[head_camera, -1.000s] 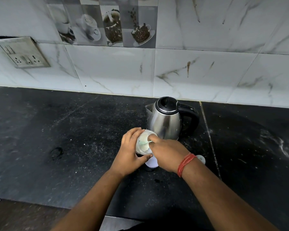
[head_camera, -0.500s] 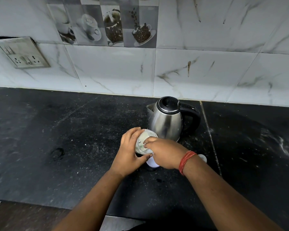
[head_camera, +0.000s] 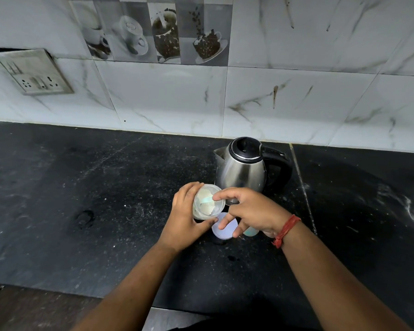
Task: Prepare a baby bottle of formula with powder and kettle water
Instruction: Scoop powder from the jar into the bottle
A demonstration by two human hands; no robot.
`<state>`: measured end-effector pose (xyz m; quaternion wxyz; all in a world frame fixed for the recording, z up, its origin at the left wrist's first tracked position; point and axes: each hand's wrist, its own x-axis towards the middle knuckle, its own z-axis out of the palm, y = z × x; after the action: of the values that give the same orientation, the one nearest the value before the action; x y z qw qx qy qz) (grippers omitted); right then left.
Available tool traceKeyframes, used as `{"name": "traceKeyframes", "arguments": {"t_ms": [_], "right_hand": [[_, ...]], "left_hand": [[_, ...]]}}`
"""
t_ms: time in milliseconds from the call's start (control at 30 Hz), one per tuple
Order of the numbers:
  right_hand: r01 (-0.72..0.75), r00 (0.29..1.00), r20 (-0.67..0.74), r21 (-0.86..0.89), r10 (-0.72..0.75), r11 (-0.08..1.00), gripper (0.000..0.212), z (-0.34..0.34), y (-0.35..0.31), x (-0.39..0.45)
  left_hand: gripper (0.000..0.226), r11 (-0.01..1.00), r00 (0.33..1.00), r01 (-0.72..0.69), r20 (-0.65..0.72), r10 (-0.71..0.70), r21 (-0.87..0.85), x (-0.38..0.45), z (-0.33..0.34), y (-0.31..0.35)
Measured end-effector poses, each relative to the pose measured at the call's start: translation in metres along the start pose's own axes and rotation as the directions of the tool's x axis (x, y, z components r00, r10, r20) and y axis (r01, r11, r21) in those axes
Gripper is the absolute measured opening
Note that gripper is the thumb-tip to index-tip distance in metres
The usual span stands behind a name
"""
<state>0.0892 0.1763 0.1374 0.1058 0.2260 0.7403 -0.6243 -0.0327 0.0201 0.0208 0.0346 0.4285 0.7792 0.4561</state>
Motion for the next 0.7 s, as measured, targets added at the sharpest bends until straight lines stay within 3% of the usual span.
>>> {"name": "traceKeyframes", "arguments": {"t_ms": [333, 700], "right_hand": [[-0.021, 0.999, -0.027, 0.303, 0.031, 0.953, 0.044, 0.000, 0.002, 0.002], [-0.061, 0.996, -0.039, 0.411, 0.084, 0.910, 0.038, 0.006, 0.007, 0.010]], "left_hand": [[0.085, 0.981, 0.985, 0.166, -0.025, -0.170, -0.100, -0.005, -0.004, -0.008], [0.083, 0.936, 0.952, 0.307, 0.037, -0.305, -0.171, -0.016, -0.004, -0.028]]}}
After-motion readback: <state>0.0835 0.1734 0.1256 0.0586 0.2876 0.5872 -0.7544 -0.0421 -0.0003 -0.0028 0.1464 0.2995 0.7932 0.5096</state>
